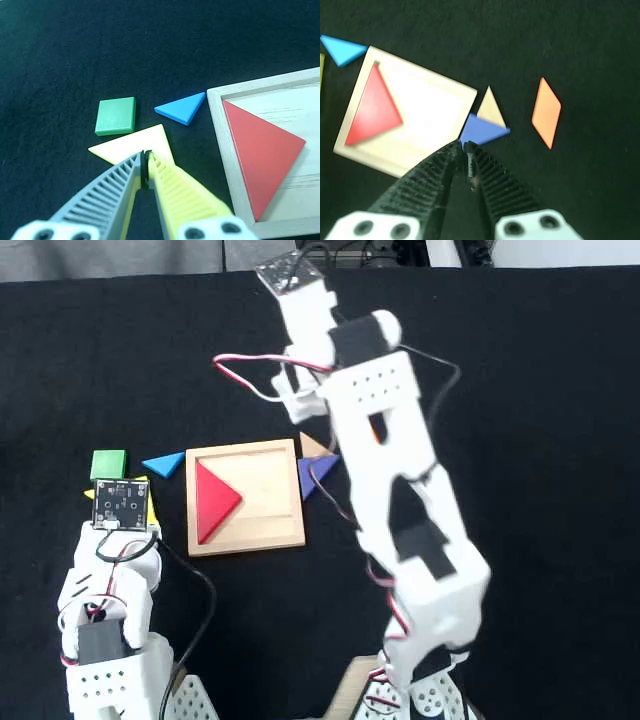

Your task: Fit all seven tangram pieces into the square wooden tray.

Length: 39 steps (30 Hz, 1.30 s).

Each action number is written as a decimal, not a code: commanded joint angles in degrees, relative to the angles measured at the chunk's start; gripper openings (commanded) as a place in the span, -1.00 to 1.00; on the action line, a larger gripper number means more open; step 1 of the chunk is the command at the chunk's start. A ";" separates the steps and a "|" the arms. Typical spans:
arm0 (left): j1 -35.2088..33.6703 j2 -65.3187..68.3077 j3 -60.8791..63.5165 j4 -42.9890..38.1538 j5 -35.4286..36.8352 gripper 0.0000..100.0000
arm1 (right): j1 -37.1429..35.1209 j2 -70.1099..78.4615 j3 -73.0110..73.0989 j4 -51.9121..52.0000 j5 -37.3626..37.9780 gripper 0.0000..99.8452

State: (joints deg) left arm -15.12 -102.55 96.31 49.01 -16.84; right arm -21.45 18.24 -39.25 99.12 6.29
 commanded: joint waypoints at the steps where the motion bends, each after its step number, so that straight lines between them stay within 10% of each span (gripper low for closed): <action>1: 0.75 -0.53 1.10 1.32 -0.53 -0.91 | 3.34 -15.43 13.32 0.79 3.60 -0.98; 9: 0.75 -0.53 -0.40 8.35 -9.49 -0.91 | 8.18 -35.65 54.81 -16.35 4.48 -0.98; 15: -0.84 -0.53 -5.05 15.03 -31.03 -0.91 | 8.26 -52.09 88.66 -43.60 4.84 -0.98; 25: -3.12 3.60 -23.87 24.09 -42.29 -0.91 | 8.44 -60.62 104.66 -56.88 4.48 -0.97; 39: -3.21 66.29 -66.07 31.65 6.42 -0.91 | 8.18 -60.62 107.38 -60.75 4.57 -0.97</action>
State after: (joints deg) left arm -18.11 -53.49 43.74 76.88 -24.48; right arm -13.89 -40.13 68.00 39.52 10.77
